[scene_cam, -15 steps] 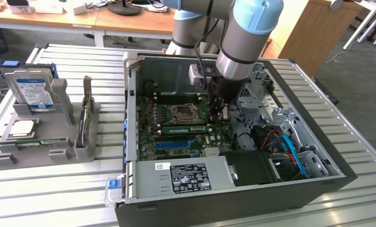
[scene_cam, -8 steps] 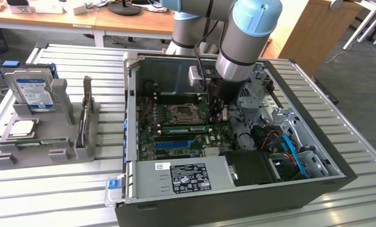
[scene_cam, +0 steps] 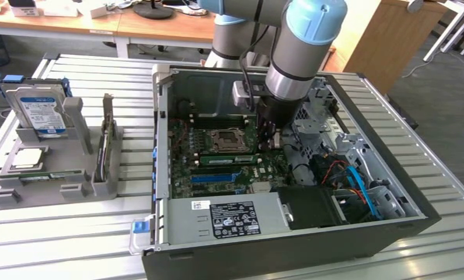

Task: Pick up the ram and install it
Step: 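Press down the ram until it locks into place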

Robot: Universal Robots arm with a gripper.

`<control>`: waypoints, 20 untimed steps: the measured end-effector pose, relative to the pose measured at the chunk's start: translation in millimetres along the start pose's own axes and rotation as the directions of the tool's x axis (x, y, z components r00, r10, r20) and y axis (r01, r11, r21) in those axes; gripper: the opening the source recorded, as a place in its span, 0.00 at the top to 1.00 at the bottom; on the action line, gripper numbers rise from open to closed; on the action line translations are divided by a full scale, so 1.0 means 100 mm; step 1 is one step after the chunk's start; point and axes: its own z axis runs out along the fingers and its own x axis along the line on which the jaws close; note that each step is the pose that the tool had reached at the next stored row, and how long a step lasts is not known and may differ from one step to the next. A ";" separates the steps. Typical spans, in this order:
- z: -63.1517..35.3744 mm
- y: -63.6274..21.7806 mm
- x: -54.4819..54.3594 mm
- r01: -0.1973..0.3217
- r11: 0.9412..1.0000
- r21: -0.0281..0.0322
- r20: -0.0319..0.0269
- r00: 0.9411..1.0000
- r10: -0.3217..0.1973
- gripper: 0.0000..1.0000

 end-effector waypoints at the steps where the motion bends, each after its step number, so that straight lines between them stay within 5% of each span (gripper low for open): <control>1: 0.000 0.000 0.00 0.000 1.000 0.000 0.000 1.000 0.000 0.89; 20: 0.086 0.000 0.00 0.000 1.000 0.000 0.000 1.000 0.000 0.89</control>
